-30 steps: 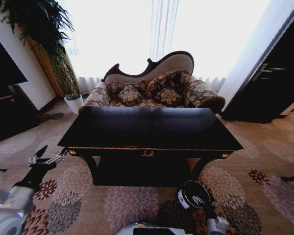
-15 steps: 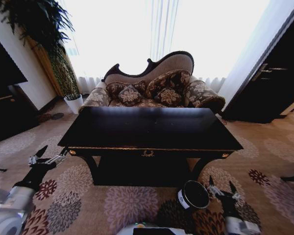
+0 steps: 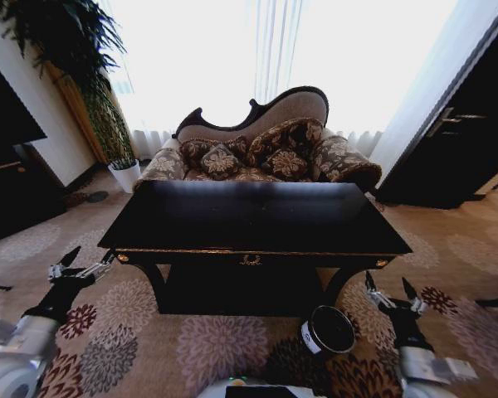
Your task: Move to the front of the table and place the trash on the table into the trash bin.
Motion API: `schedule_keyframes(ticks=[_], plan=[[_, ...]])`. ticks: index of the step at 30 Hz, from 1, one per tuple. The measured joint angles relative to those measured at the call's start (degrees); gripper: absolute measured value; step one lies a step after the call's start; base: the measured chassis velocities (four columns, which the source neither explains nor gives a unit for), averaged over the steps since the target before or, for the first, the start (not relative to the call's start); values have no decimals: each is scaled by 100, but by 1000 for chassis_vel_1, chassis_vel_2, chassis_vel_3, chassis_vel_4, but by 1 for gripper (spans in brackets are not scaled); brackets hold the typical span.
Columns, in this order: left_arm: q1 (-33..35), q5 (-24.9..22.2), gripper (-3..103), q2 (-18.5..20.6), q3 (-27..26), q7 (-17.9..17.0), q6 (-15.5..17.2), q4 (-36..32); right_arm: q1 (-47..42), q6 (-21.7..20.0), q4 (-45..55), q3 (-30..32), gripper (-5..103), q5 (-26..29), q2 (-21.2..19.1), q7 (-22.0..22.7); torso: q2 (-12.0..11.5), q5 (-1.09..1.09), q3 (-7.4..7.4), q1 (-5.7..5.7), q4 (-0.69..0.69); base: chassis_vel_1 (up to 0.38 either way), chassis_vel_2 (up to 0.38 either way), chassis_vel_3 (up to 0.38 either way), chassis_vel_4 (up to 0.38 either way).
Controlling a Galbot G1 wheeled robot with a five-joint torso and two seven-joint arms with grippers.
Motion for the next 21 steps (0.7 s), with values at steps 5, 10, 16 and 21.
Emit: schedule_keyframes(ticks=[5, 10, 16, 21], plan=[[0, 0, 100, 0, 0, 0, 0, 0, 64, -150, 206, 23, 100, 63, -61, -37, 0, 0, 0, 0, 0, 0, 0, 0, 0], [0, 0, 100, 0, 0, 0, 0, 0, 122, -181, 235, -9, 100, -118, -168, -176, 0, 0, 0, 0, 0, 0, 0, 0, 0], [0, 0, 100, 0, 0, 0, 0, 0, 167, -137, 156, -48, 100, -498, -272, -307, 0, 0, 0, 0, 0, 0, 0, 0, 0], [0, 0, 100, 0, 0, 0, 0, 0, 131, -254, 133, 24, 100, -772, -470, -339, 0, 1, 0, 0, 0, 0, 0, 0, 0]])
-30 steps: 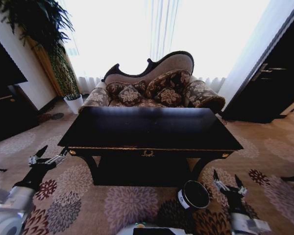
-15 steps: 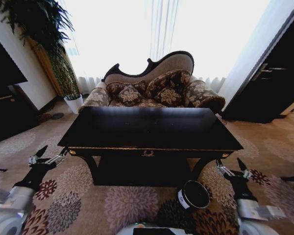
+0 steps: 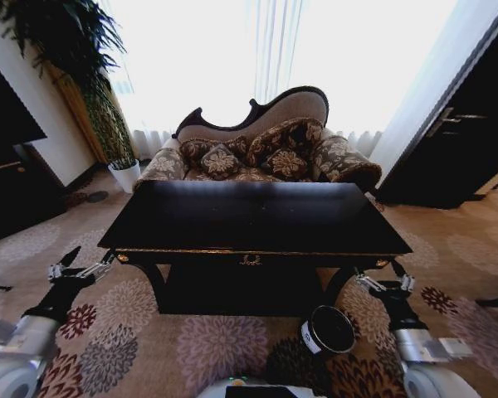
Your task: Move to the front of the table and place the trash on the table into the trash bin.
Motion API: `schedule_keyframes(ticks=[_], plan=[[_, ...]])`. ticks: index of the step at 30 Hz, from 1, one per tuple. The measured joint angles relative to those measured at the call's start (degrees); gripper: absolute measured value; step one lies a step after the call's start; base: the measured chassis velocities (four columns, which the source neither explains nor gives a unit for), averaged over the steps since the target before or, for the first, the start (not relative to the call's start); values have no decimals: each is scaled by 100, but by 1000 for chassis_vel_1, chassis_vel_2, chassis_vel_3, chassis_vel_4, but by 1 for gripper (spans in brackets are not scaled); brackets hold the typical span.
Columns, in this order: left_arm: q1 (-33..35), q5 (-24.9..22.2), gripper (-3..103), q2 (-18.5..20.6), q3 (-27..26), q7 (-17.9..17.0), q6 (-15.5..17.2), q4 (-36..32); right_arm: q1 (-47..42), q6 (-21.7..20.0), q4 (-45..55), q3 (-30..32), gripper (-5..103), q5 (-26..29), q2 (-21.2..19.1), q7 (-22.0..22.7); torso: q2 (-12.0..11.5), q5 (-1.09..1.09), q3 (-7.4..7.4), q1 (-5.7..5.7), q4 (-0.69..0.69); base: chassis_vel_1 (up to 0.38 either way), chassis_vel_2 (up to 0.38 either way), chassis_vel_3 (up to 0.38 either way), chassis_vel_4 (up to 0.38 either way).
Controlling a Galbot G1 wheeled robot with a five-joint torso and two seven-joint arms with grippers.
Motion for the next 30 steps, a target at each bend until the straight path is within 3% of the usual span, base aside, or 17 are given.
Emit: schedule_keyframes(ticks=[18, 30], plan=[[0, 0, 100, 0, 0, 0, 0, 0, 15, -826, 176, 105, 100, 171, -332, 129, 0, -1, 0, 0, 0, 0, 0, 0, 0], [0, 0, 100, 0, 0, 0, 0, 0, 14, -850, 179, 105, 100, 179, -329, 150, 0, -1, 0, 0, 0, 0, 0, 0, 0]])
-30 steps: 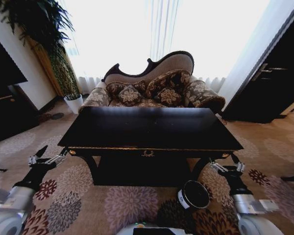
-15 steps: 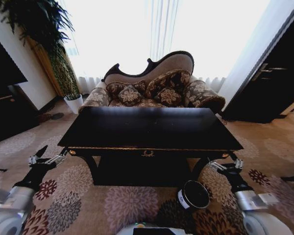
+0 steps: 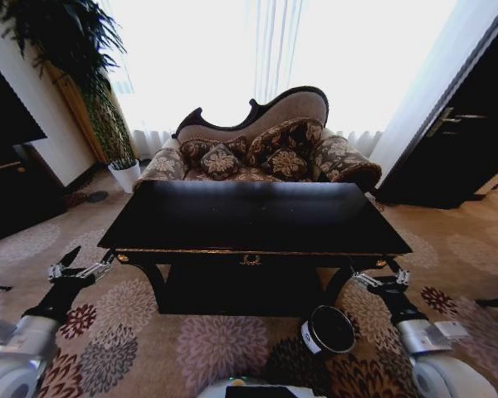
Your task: Move to the front of the table and place the trash on the table into the trash bin.
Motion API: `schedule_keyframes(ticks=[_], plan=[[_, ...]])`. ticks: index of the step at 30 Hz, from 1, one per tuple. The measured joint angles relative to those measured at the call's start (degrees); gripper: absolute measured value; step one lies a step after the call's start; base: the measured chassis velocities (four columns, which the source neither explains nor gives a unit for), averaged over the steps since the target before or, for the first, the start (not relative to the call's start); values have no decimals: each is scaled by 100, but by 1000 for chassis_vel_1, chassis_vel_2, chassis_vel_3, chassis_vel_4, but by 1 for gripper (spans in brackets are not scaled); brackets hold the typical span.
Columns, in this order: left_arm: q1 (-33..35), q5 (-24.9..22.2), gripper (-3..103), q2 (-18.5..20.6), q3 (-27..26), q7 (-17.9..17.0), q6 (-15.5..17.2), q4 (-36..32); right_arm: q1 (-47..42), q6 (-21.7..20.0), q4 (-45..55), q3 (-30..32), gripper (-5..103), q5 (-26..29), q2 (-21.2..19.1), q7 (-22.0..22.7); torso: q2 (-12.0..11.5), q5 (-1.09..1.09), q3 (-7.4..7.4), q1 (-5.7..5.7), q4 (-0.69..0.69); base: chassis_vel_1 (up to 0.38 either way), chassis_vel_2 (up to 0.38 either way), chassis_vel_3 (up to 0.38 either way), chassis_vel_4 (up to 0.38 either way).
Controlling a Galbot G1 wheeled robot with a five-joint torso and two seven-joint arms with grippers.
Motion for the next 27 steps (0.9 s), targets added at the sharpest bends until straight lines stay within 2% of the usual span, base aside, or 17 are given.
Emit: schedule_keyframes(ticks=[19, 27], plan=[[0, 0, 100, 0, 0, 0, 0, 0, 0, 14, 0, 0, 100, 2, 5, 5, 0, 0, 0, 1, 0, 0, 0, 0, 0], [0, 0, 100, 0, 0, 0, 0, 0, 0, 17, -2, 0, 100, 2, 5, 5, 0, 0, 0, 2, 0, 85, -97, -100, 91]])
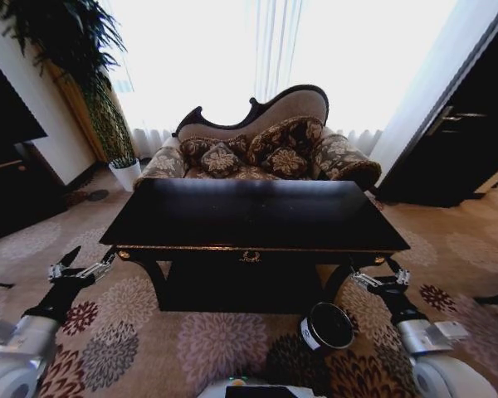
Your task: Move to the front of the table and place the trash on the table into the trash bin.
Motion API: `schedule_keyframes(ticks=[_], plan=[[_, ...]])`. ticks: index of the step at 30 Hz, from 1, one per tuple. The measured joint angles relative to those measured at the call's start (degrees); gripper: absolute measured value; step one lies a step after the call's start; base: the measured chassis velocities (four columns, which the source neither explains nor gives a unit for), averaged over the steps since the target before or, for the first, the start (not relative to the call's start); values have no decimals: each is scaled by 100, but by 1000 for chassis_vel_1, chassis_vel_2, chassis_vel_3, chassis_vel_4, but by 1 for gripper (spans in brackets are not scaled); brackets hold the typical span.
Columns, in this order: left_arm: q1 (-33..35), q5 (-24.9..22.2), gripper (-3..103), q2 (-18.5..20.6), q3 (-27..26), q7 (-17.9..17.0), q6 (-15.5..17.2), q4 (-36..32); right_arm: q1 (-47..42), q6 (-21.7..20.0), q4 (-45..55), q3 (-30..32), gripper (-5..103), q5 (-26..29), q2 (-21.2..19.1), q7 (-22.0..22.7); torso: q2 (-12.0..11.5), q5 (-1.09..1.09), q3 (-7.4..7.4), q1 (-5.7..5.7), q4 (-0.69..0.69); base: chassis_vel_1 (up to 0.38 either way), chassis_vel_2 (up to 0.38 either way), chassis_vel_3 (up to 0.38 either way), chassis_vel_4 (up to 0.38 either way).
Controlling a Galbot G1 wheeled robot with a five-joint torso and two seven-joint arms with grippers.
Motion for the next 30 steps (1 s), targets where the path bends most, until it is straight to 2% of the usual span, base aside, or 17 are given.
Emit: schedule_keyframes(ticks=[30], plan=[[0, 0, 100, 0, 0, 0, 0, 0, 0, 5, -1, -1, 100, 0, 1, -1, 1, 0, 0, -2, 0, 147, -146, -141, 141]])
